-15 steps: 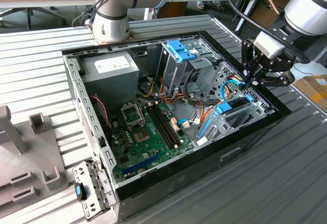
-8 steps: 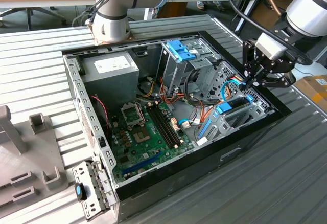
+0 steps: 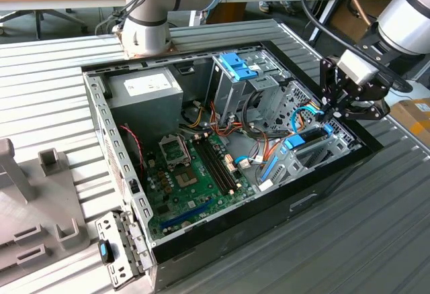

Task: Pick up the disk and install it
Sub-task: 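Insert the first disk wire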

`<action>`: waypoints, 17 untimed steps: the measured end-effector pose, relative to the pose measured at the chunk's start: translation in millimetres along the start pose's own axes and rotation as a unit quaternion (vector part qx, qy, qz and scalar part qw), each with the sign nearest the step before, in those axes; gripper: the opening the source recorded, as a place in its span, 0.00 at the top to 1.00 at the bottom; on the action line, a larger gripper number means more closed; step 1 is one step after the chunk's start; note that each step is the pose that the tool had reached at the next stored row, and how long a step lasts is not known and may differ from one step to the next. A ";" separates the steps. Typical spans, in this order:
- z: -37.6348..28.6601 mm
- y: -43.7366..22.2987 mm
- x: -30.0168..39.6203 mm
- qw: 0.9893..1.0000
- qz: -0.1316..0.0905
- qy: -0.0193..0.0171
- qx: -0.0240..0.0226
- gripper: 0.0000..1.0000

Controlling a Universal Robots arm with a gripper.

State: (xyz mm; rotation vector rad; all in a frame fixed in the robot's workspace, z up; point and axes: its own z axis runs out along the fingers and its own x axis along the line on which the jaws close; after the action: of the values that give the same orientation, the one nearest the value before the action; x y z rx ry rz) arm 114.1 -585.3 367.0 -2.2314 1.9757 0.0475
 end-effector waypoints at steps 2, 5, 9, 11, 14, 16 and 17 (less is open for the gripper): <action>0.1 0.0 0.1 1.000 0.000 0.000 0.000 0.84; 0.3 -0.5 0.2 1.000 0.000 0.000 0.000 0.84; 0.6 0.7 0.2 1.000 0.000 0.000 0.000 0.84; 0.5 2.0 0.0 1.000 0.001 0.000 0.000 0.84; 0.5 2.1 0.0 1.000 0.001 0.000 0.000 0.84; 0.5 2.1 0.0 1.000 0.001 0.000 -0.001 0.84; 0.5 2.1 -0.1 1.000 0.002 0.000 -0.008 0.84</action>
State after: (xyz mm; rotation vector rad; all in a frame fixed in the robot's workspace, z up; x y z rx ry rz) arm 112.1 -585.4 366.3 -2.2366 1.9858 0.0641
